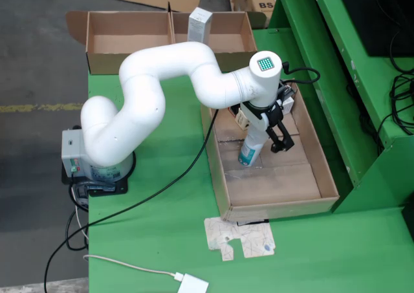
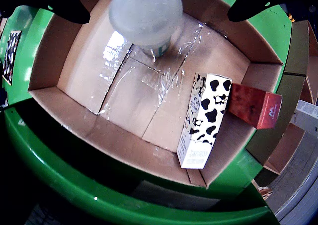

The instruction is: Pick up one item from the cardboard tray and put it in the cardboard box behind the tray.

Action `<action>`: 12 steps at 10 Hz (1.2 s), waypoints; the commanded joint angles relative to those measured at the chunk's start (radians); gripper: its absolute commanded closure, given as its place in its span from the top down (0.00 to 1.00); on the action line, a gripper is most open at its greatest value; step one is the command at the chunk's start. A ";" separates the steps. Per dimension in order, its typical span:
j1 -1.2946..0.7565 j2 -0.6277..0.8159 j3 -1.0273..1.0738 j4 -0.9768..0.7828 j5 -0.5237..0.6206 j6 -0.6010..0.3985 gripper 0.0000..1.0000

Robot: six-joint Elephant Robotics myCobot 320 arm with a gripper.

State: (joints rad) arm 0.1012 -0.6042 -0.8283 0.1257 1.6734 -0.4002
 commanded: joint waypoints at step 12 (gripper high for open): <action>-0.023 -0.014 0.089 -0.018 0.013 -0.022 1.00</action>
State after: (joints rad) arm 0.0859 -0.6381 -0.7700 0.0981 1.6797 -0.4156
